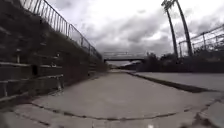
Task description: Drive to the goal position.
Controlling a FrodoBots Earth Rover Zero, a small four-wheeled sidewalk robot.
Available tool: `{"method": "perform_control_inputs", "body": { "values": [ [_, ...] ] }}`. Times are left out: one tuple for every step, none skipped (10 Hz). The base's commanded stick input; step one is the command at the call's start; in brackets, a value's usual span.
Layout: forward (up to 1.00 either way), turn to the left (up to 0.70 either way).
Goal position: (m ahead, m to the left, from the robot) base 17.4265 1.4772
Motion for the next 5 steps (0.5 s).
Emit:
{"method": "perform_control_inputs", "body": {
  "values": [
    [1.0, 0.0],
    [1.0, 0.0],
    [1.0, 0.0],
    [1.0, 0.0],
    [1.0, 0.0]
  ]
}}
